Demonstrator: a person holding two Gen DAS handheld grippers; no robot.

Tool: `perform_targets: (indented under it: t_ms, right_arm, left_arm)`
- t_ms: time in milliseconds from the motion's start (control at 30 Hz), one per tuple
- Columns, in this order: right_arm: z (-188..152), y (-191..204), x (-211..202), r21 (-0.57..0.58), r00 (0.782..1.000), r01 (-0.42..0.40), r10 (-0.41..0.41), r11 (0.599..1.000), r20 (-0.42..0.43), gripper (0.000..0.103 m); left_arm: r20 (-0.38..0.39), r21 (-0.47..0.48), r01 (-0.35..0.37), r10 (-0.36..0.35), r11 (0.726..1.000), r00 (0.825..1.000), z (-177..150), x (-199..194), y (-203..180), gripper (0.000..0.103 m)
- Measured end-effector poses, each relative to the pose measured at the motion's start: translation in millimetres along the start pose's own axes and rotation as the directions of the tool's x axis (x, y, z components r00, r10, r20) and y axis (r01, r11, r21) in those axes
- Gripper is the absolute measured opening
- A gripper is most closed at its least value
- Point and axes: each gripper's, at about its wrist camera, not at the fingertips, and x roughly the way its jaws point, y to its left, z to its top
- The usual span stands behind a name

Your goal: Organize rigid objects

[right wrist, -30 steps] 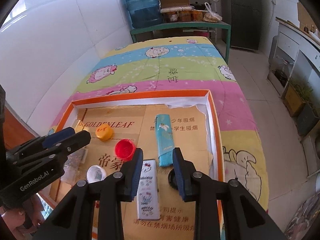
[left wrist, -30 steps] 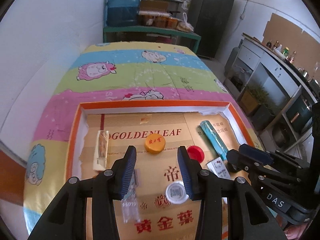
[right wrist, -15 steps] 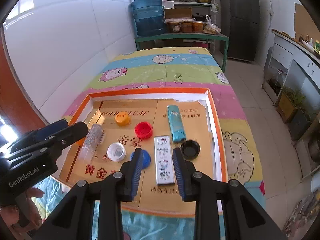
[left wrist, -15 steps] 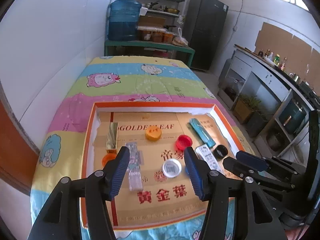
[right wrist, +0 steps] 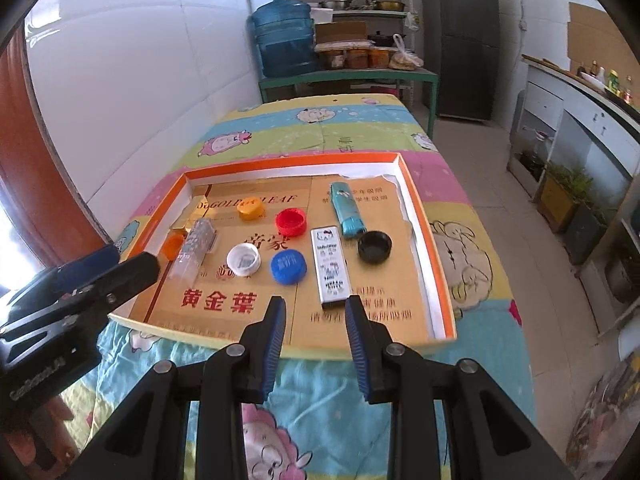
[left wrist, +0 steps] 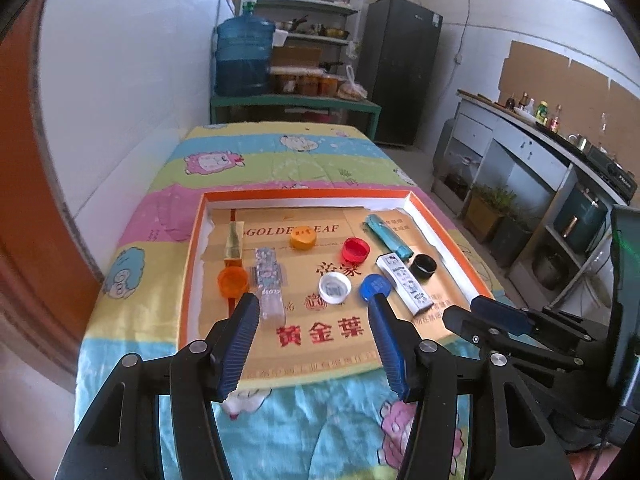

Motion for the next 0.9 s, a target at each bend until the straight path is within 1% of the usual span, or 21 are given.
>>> perform_targets:
  t_ms: [133, 367, 467, 633, 700, 900]
  right_arm:
    - [-5.4, 1.9, -10.5, 0.008, 1.000, 0.020, -0.020, 1.000, 0.022, 0.031]
    - [-14.6, 9.3, -27.6, 0.004, 0.999, 0.016, -0.016, 1.000, 0.041, 0.031]
    - [-18.9, 11.8, -36.1, 0.004, 0.999, 0.017, -0.017, 1.000, 0.051, 0.031]
    - [-25.0, 13.4, -55.3, 0.005, 0.997, 0.016, -0.016, 1.000, 0.069, 0.031]
    - [-26.7, 14.2, -62.9, 0.003, 0.997, 0.015, -0.015, 1.000, 0.077, 0.031]
    - [-33.4, 16.4, -86.3, 0.012, 0.995, 0.006, -0.007, 1.000, 0.098, 0.031]
  left_arm:
    - [0.014, -0.013, -0.010, 0.010, 1.000, 1.000, -9.0, -18.4, -0.6, 0.059]
    - [0.035, -0.033, -0.036, 0.037, 0.999, 0.999, -19.6, -44.6, -0.8, 0.058]
    - [0.034, -0.039, -0.056, 0.057, 0.998, 0.998, -23.7, -54.8, -0.7, 0.058]
    - [0.039, -0.048, -0.109, 0.111, 0.993, 0.993, -29.8, -74.8, -2.4, 0.058]
    - [0.041, -0.051, -0.115, 0.117, 0.992, 0.992, -31.9, -81.2, -4.0, 0.058]
    - [0.085, -0.070, -0.143, 0.149, 0.987, 0.985, -40.3, -108.7, -8.7, 0.058]
